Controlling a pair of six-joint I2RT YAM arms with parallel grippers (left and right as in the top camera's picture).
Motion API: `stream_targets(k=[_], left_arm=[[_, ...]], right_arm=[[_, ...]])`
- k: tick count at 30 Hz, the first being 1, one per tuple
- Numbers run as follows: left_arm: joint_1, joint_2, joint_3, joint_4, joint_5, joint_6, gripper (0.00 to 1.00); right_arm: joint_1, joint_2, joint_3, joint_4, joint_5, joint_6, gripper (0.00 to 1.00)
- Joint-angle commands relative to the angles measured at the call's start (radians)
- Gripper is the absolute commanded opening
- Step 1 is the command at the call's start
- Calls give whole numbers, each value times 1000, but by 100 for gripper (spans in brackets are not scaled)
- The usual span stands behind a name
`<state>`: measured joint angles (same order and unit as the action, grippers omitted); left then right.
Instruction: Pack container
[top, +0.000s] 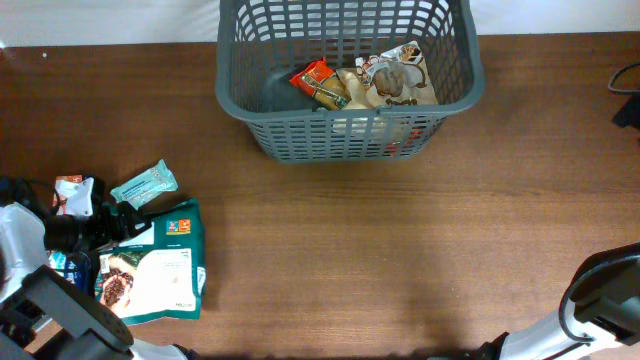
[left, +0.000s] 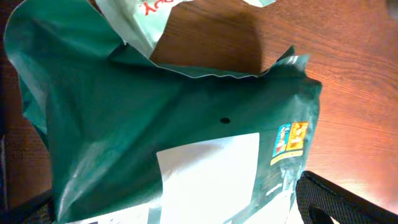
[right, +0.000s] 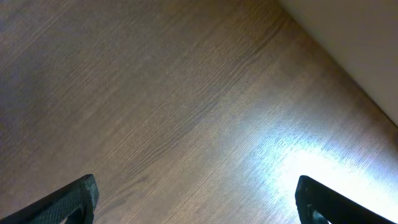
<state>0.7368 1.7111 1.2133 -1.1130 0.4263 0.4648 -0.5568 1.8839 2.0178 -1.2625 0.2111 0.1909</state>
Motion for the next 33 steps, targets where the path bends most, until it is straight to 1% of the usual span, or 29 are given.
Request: stream_targets(k=[1,6,12,17,20,22,33], left_arm=[[6,7,-5,3,78,19,99],[6,7,-5,12,156,19,99],[6,7,-5,20,152,20,99],[6,7,-5,40,43,9,99],[6,7,-5,49,-87,-73,99],[6,7,-5,48,-137,-95,99],[6,23,-18,47,-143,-95,99]], right_arm=[[1,-12,-2,3,-2,8,99],[1,-12,-2,3,-2,8,99],[1,-12,-2,3,-2,8,99],[1,-12,-2,3,-2,8,99],[1,-12,-2,3,-2,8,99],[1,-12,-2,3,-2,8,99],[1,-12,-2,3,-2,8,99]])
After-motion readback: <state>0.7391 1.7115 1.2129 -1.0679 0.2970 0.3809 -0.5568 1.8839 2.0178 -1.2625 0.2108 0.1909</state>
